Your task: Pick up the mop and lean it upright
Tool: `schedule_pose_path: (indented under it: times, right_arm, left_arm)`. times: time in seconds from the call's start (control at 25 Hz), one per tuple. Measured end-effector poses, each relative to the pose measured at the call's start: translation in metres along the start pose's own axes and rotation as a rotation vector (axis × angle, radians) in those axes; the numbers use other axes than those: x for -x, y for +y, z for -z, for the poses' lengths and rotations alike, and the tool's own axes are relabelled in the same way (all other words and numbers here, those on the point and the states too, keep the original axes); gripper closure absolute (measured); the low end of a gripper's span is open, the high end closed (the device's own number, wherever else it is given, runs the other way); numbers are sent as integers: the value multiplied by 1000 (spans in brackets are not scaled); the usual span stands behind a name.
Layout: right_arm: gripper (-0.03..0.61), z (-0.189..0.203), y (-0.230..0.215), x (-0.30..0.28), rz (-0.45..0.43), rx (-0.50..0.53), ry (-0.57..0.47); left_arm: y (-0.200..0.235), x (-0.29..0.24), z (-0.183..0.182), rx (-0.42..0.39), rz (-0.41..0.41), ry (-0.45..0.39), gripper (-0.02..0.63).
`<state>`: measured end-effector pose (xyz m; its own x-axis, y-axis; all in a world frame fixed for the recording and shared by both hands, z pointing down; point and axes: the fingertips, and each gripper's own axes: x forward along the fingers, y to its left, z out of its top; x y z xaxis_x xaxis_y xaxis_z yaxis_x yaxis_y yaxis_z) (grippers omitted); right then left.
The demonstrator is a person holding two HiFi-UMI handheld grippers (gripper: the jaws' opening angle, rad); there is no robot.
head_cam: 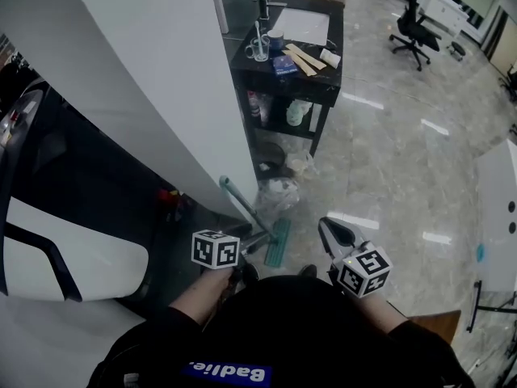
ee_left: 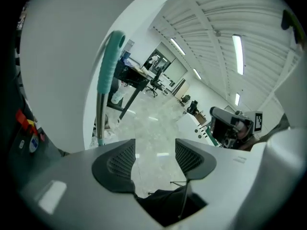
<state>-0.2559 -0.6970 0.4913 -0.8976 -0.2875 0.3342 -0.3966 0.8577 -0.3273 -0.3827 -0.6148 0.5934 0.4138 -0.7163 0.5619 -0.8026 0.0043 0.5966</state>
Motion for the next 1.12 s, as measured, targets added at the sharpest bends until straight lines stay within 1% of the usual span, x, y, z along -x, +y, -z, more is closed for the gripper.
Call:
schedule_pose_path:
  times: [0.12,0.32,0.4,0.48,0.6,0.76,0.92,1.0,1.12]
  right_arm:
    - [569,-3,4,0,-12,4,-7]
    - [574,-4,9,1,-23,7,-9]
    - [574,-2,11,2,-22,5,-6]
    - [574,-1,14,4,-14,-1,-3]
    - [574,1,22,7,6,-15,-6]
    - [574,3,41,11,48,-21,-18]
    - [574,1,68,18,98,-2,-44]
    - [574,1,81,20,112,8,-47]
    - [574,6,97,27,115,22,-37]
  left_arm:
    - [-34,17,-24,-93,46,-91,374]
    - [-91,42,-62,-301,108,-227,483]
    - [-112,52,-72,-360,143,-281,533]
    - [-130,62,-80,-400,184,-331,595]
    - [-148,77,-85,-458,232,-376,595]
    - [-155,98,-87,-536,264,-412,595]
    - [-158,115,-81,-663,290,-431,595]
    - [-161,116,-76,-688,330,-428,595]
    - [-169,117,-64,-705,379,-425,595]
